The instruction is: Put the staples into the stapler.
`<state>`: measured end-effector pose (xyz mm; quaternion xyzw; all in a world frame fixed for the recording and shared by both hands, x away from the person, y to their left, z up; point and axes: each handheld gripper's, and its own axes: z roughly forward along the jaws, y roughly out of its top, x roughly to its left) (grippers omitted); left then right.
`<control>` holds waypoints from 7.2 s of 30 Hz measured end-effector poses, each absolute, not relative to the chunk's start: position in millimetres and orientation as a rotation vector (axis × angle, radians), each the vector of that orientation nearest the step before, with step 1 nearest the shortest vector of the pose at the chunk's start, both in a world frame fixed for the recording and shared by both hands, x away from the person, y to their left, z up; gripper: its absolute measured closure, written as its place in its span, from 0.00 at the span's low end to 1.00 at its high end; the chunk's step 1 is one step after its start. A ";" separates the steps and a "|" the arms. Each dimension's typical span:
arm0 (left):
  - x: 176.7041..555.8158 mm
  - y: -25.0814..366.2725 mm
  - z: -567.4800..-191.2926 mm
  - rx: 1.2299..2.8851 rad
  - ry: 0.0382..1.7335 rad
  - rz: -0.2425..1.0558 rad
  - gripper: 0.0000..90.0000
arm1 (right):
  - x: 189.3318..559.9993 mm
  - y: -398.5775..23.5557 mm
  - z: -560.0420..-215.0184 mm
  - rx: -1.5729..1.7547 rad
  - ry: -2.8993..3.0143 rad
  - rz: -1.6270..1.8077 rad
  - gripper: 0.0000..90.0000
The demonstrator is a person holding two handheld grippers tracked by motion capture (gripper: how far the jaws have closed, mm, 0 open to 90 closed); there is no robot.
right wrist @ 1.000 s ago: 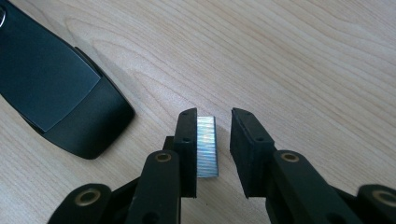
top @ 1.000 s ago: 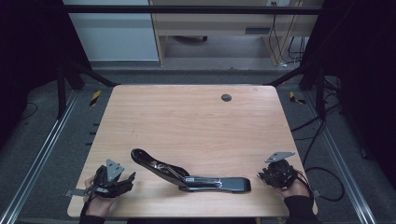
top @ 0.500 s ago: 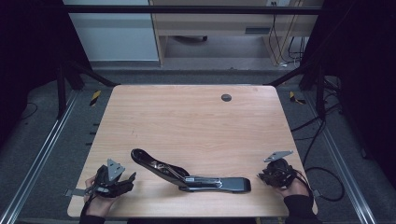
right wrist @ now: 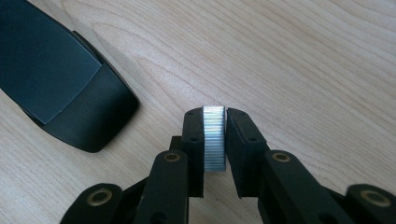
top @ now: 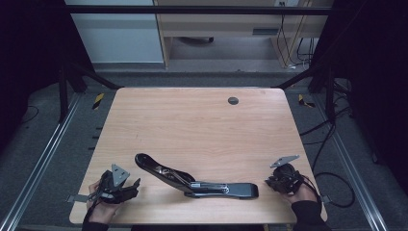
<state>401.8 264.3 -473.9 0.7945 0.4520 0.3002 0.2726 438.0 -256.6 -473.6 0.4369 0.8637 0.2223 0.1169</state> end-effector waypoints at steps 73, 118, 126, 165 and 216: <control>405.8 264.2 -478.5 2.168 1.241 0.756 0.30 | 468.0 -165.7 -388.0 0.725 2.671 1.019 0.86; 406.7 264.9 -478.5 2.164 1.249 0.750 0.30 | 469.8 -127.8 -400.7 0.414 2.898 1.064 0.86; 406.8 264.9 -478.5 2.167 1.248 0.746 0.30 | 468.9 -123.1 -403.4 0.346 2.914 1.052 0.86; 406.8 265.2 -478.5 2.166 1.250 0.746 0.30 | 464.6 -108.6 -422.8 0.212 2.974 0.982 0.86; 407.0 265.3 -478.6 2.170 1.252 0.748 0.30 | 464.6 -101.7 -434.8 0.144 2.983 0.947 0.86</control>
